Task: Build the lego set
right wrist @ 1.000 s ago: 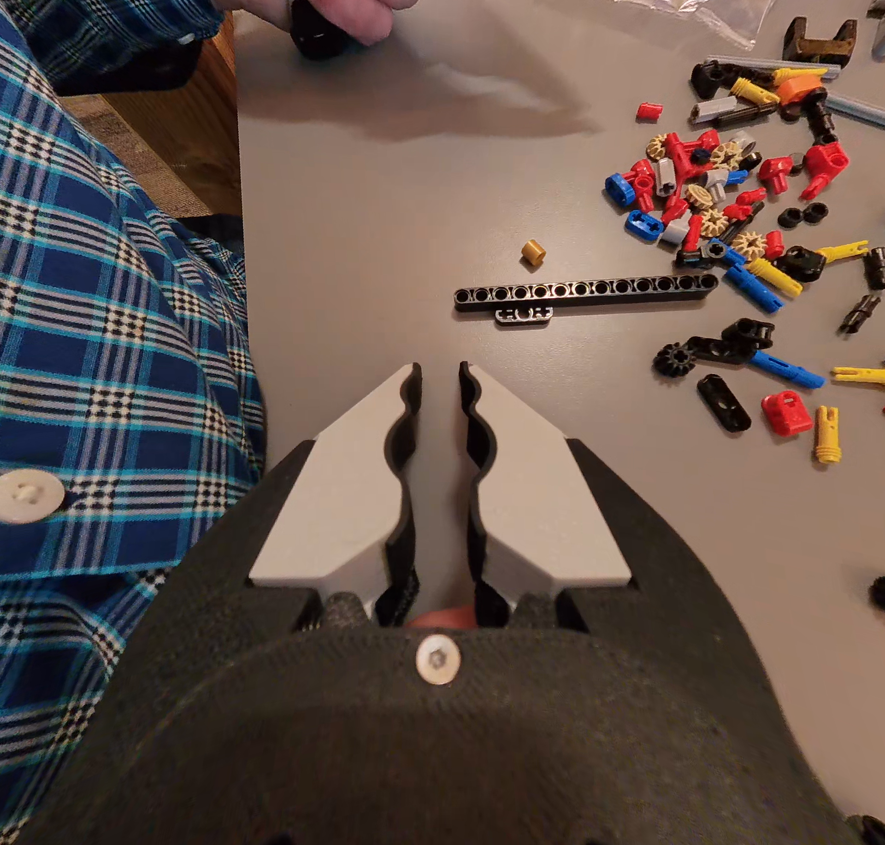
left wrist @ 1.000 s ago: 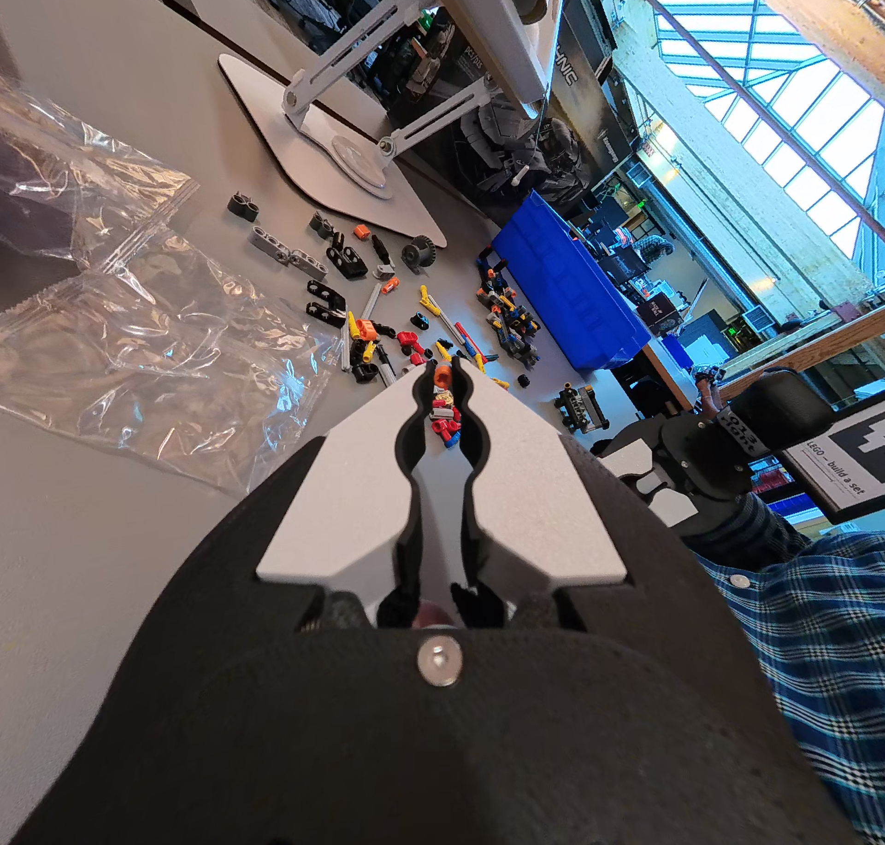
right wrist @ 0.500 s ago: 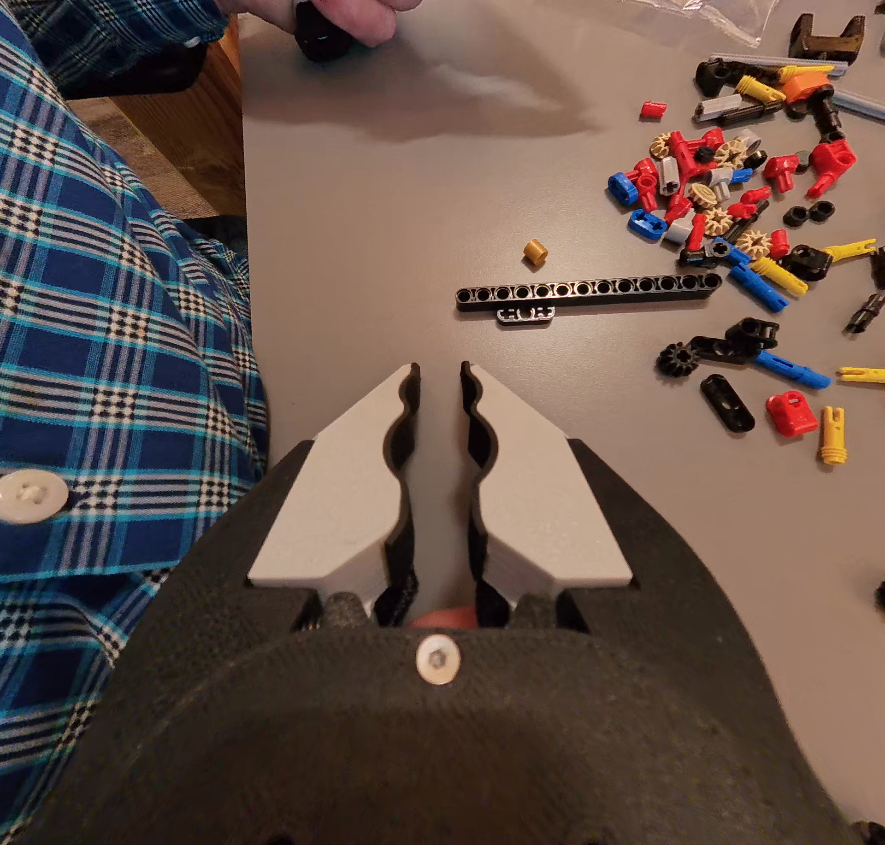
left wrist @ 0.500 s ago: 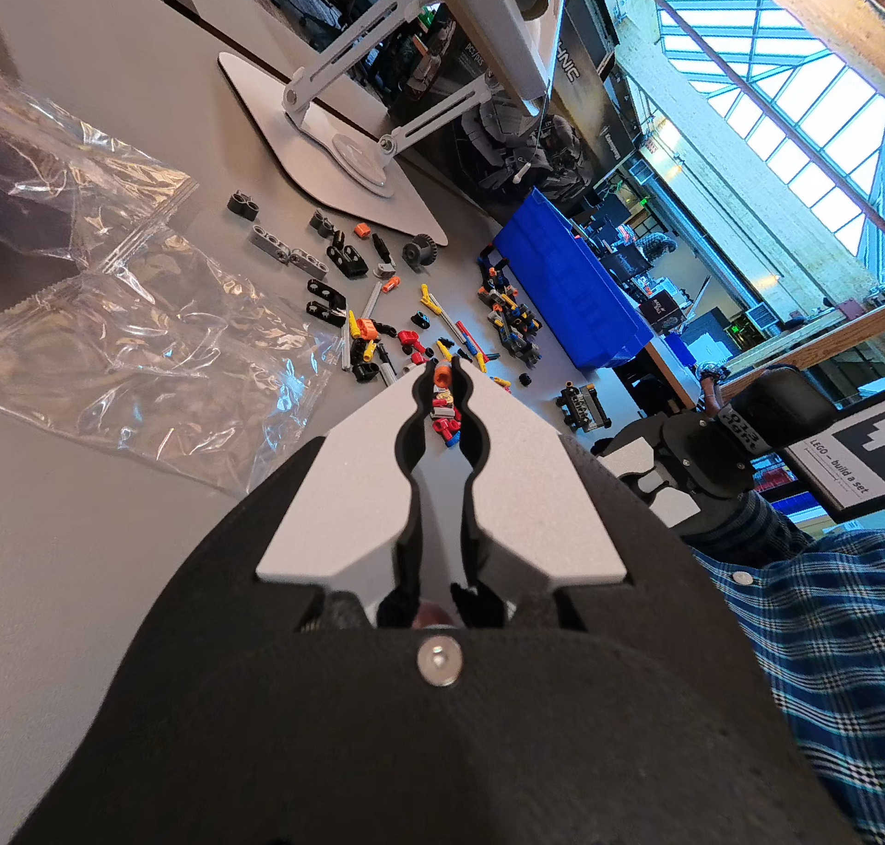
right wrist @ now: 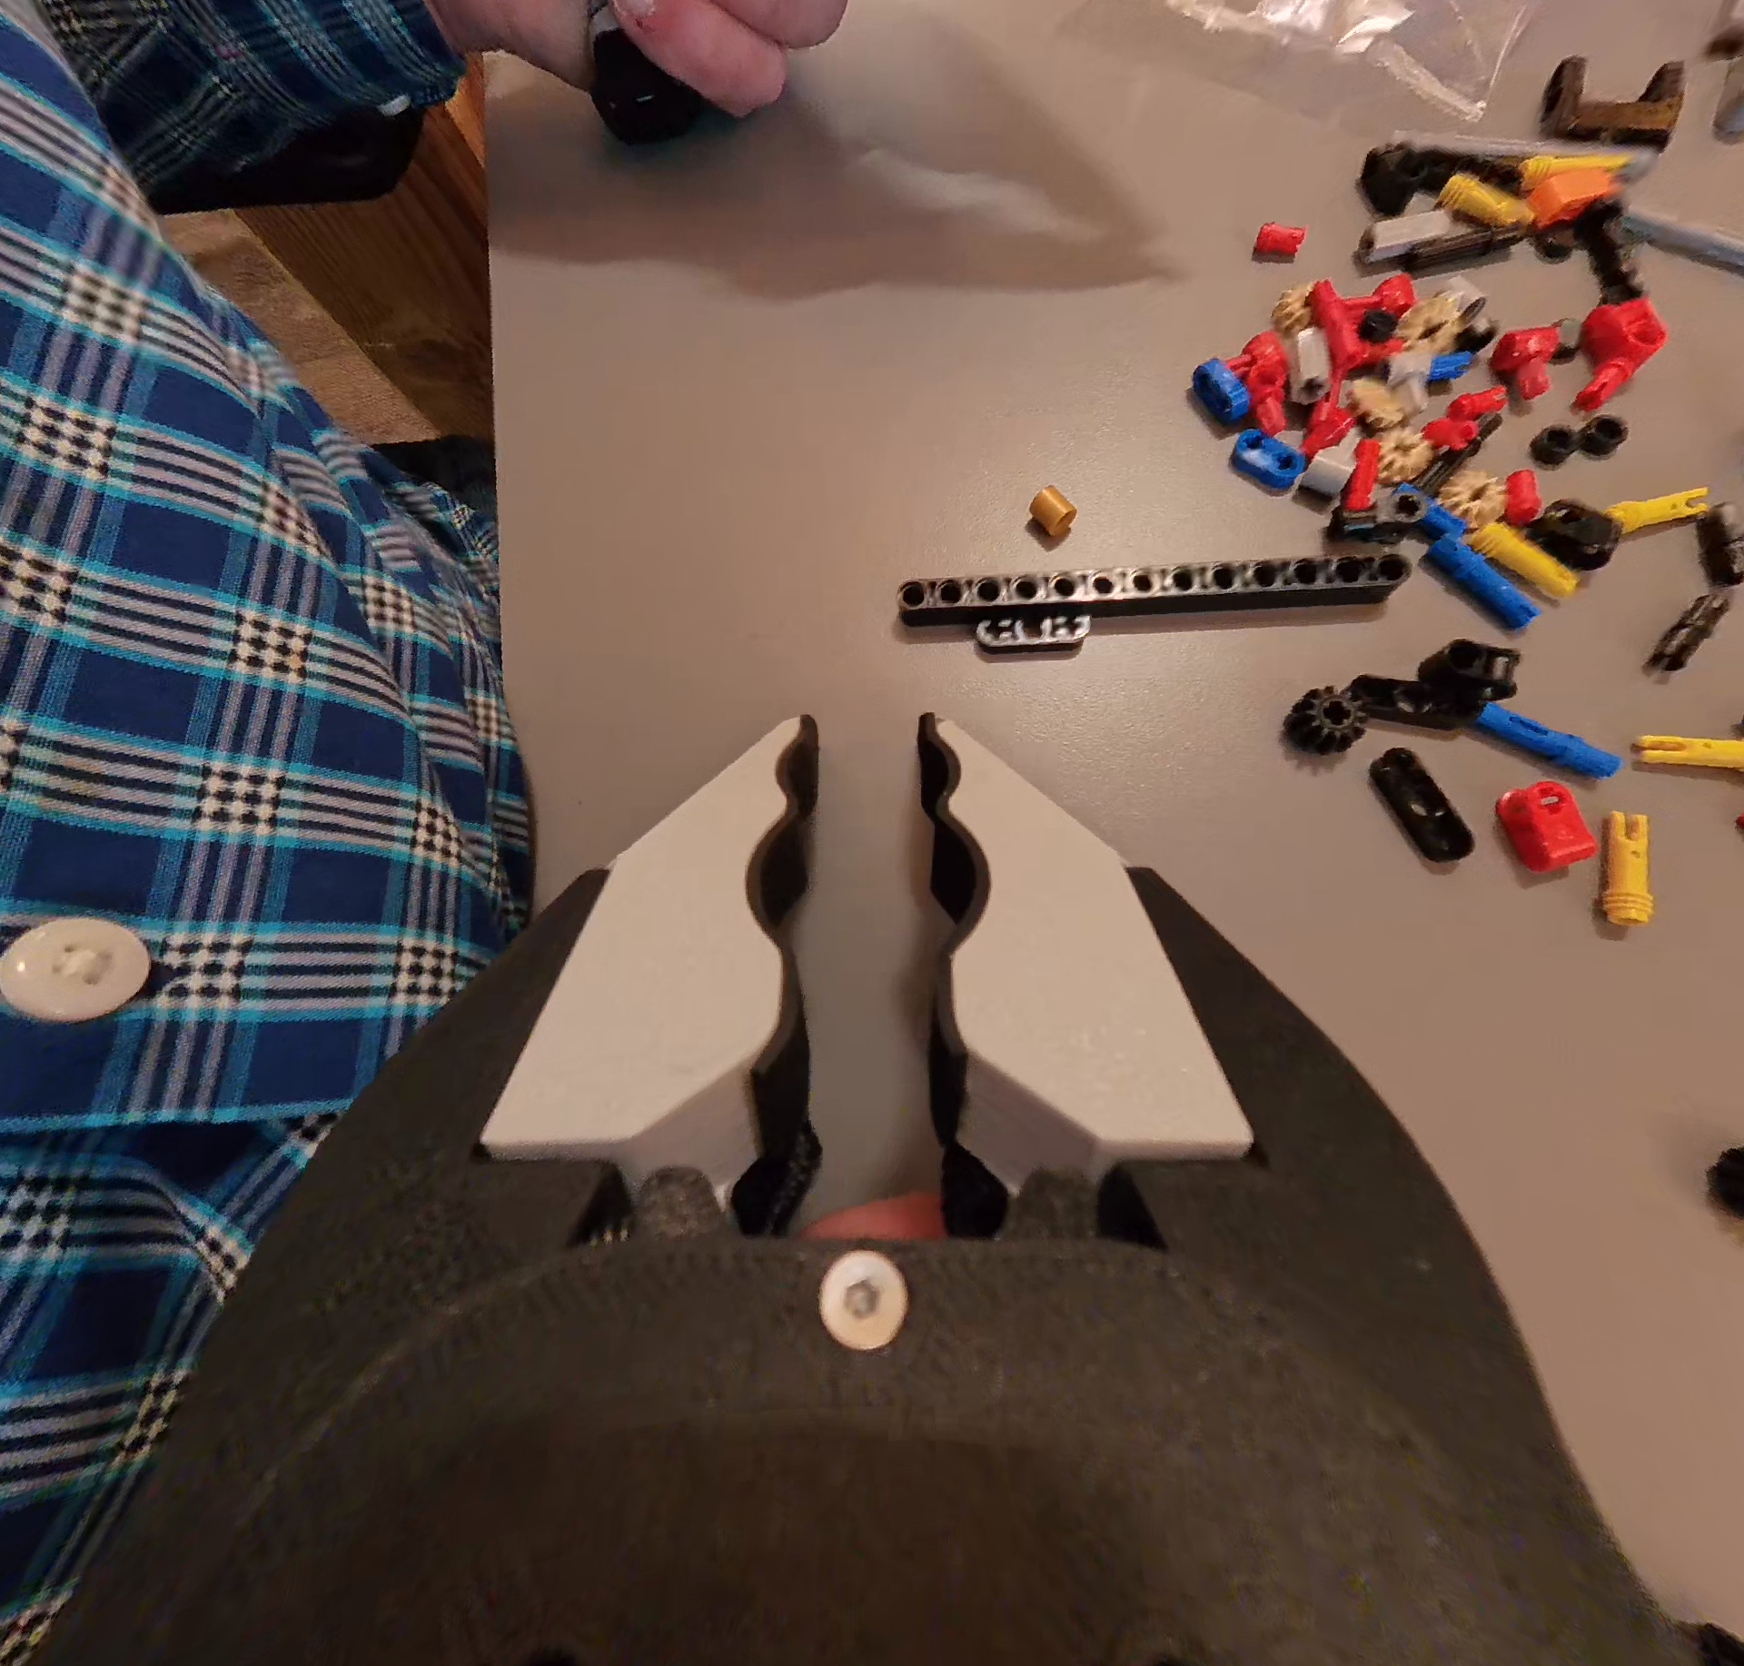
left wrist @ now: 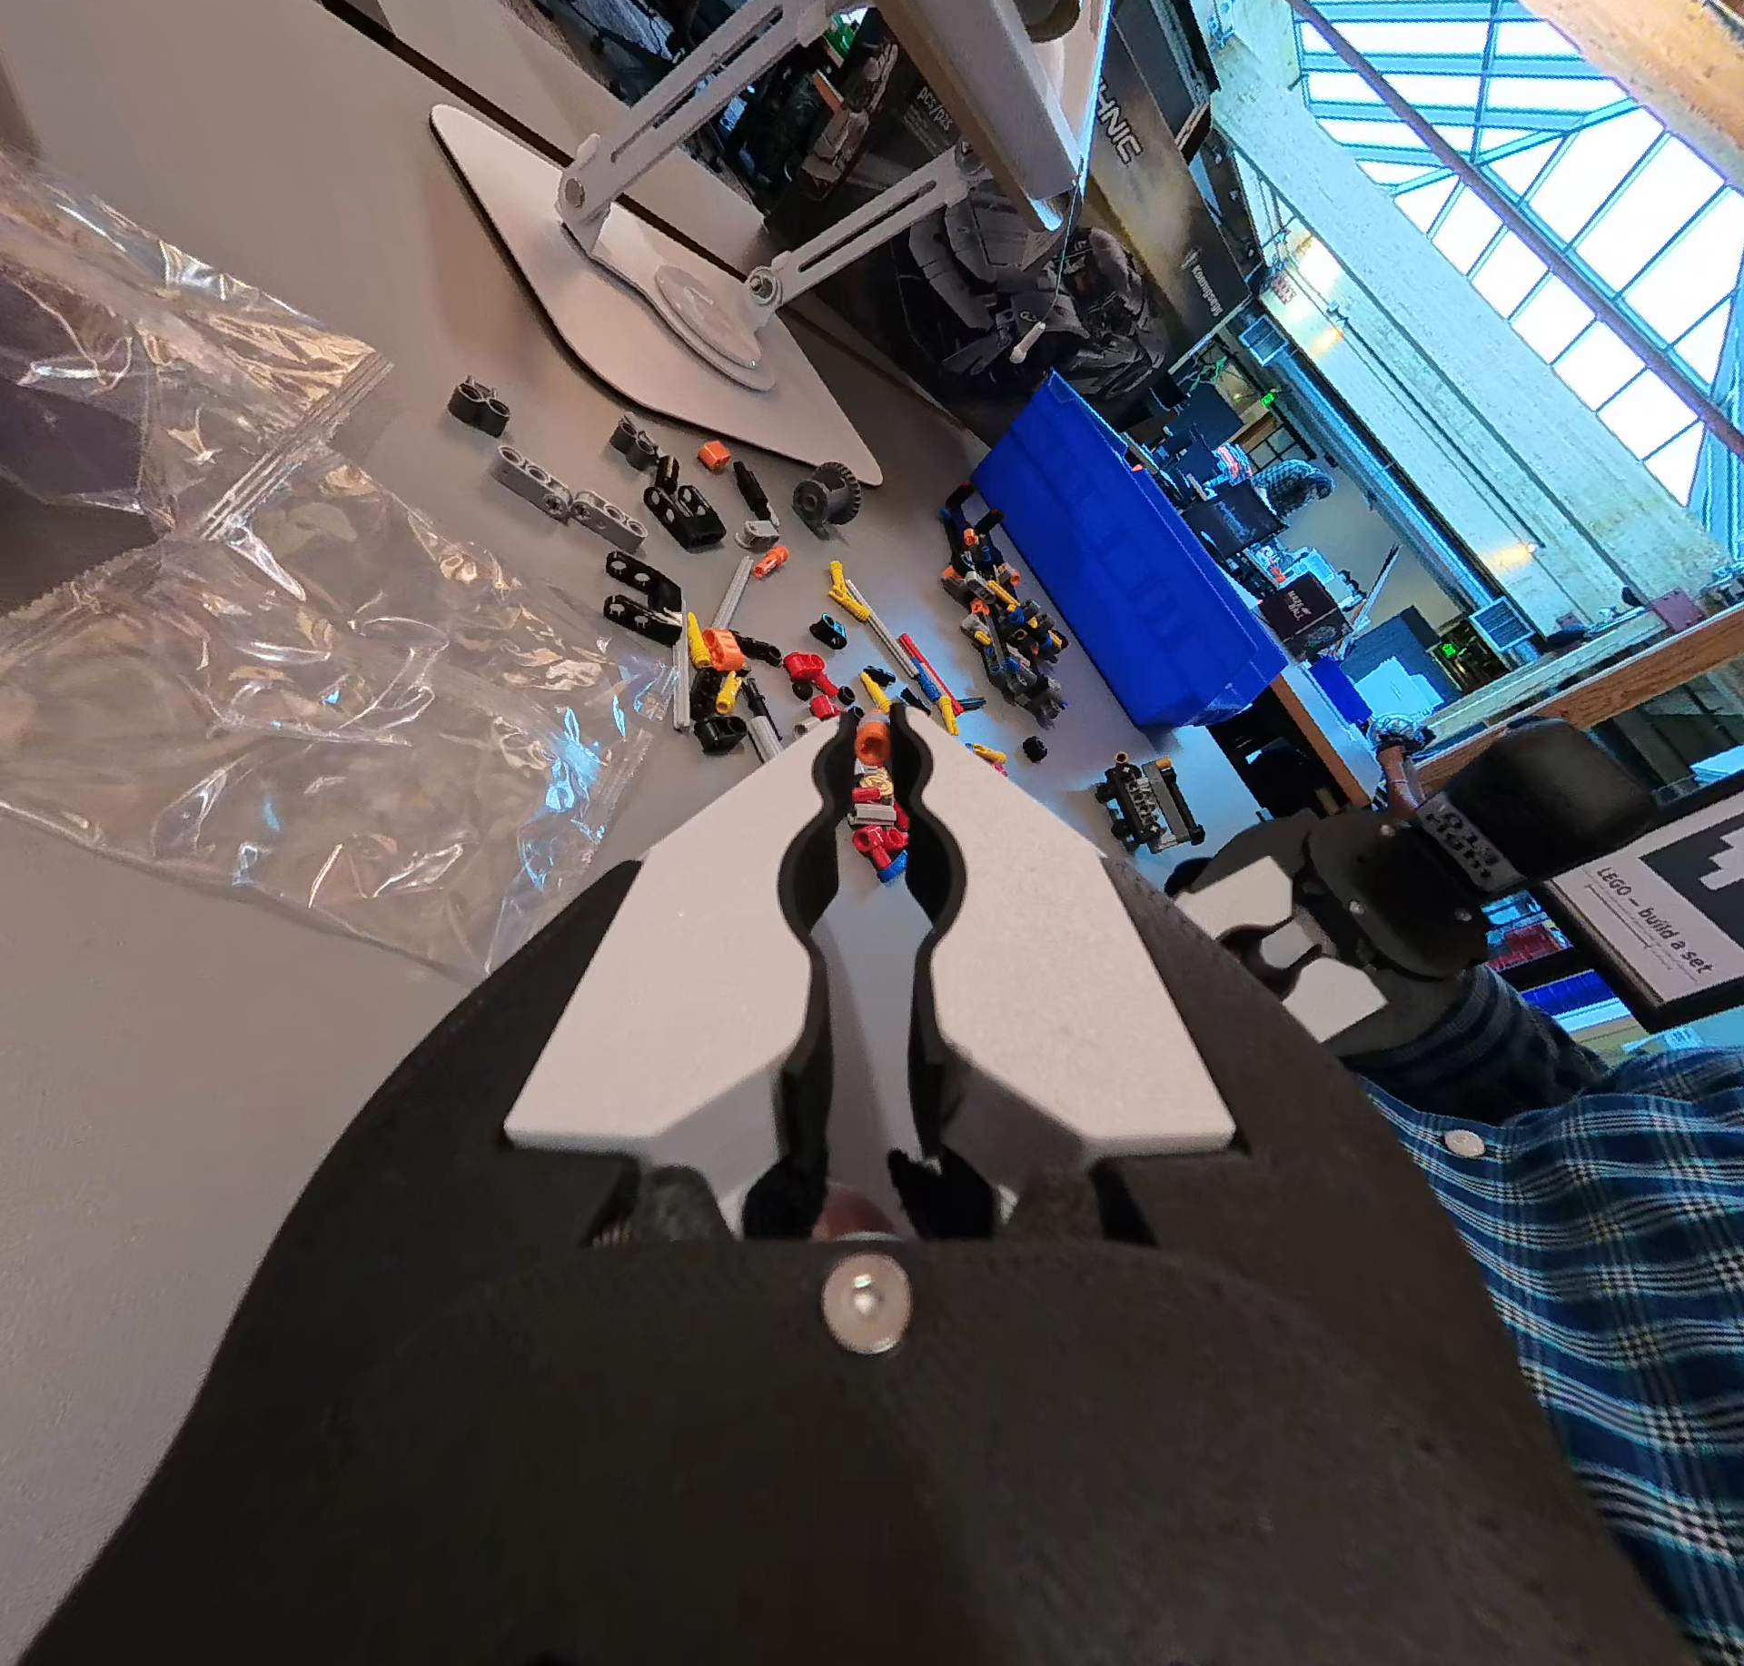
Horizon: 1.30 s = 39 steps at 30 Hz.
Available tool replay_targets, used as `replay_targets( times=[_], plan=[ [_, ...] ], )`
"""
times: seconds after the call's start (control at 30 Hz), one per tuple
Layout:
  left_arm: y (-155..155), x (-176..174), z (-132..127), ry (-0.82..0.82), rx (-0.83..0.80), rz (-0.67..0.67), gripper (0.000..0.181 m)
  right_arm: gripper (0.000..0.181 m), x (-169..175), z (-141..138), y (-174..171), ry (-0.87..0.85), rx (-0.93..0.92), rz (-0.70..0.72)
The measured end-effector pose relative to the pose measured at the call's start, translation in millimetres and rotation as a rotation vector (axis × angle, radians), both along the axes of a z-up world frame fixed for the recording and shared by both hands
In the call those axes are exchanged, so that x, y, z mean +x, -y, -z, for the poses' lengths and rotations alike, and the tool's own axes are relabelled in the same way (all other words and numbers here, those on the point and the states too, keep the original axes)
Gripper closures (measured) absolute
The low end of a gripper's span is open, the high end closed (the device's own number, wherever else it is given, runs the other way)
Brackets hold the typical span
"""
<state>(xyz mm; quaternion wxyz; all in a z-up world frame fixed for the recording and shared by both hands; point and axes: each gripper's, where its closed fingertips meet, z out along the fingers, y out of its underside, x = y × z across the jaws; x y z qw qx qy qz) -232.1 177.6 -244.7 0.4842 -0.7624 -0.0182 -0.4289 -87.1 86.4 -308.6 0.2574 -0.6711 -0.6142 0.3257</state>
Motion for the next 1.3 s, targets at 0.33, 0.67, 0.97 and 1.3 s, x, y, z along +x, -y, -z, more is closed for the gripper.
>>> replay_targets(
  times=[0.33, 0.67, 0.97, 1.3],
  plan=[
    [1, 0, -1, 0.01, 0.002, 0.006, 0.177, 0.16, -24, -55, -159, 0.148, 0.281, 0.177],
    [1, 0, -3, 0.041, 0.001, 0.023, 0.177, 0.16, -56, -19, -246, 0.276, 0.268, 0.038],
    [0, -2, -5, 0.077, 0.004, 0.028, 0.177, 0.177, -102, -18, -252, 0.28, 0.437, -0.196],
    [-1, -2, -5, 0.082, 0.001, 0.028, 0.177, 0.173, -107, -3, -249, 0.348, 0.531, -0.556]
  ],
)
